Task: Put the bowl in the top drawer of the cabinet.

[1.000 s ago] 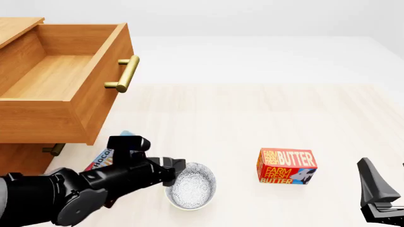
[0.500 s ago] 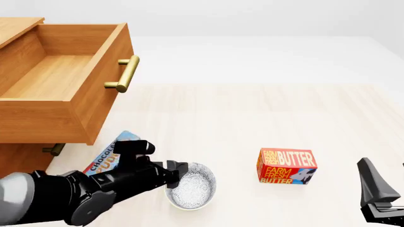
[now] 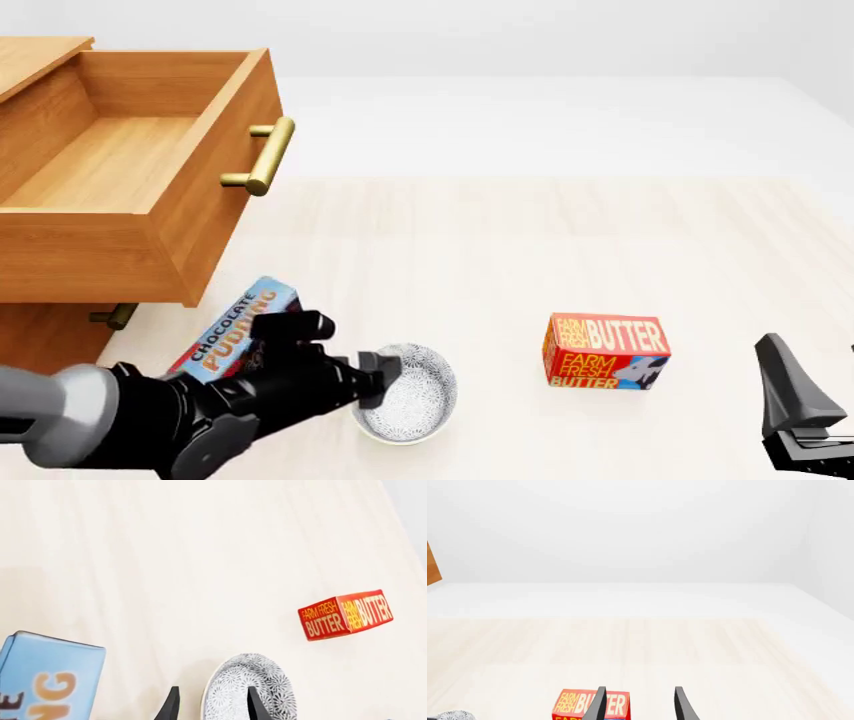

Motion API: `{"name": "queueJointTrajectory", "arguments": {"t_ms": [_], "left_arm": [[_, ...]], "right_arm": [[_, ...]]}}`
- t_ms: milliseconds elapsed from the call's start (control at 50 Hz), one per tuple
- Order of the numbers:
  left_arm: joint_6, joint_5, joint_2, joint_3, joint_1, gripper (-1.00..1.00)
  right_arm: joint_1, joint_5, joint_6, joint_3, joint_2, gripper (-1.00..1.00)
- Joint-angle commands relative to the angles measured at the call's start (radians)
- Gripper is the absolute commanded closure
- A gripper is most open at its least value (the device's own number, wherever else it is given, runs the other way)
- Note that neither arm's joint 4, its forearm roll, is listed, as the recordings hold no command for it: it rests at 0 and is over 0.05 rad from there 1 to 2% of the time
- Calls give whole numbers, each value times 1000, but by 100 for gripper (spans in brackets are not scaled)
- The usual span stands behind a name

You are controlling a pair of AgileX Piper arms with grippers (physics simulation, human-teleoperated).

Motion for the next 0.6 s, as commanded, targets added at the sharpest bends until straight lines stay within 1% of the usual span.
{"name": "queueJointTrajectory", "arguments": {"t_ms": [20,300,360,400,420,600], "left_arm": [[-2,-21,47,-4,-4,-100],[-26,-60,99,3,-19,-100],[-26,-58,91,5,-22,-100],[-35,-71,54,23,-49,-100],[-24,-62,43,20,-43,100],[6,-39,-22,28,-59,100]], "right_arm": [[0,0,0,0,0,-100],[0,0,0,0,0,-100],[0,0,0,0,0,-100],[0,0,0,0,0,-100],[0,0,0,0,0,-100],[0,0,0,0,0,-100]]}}
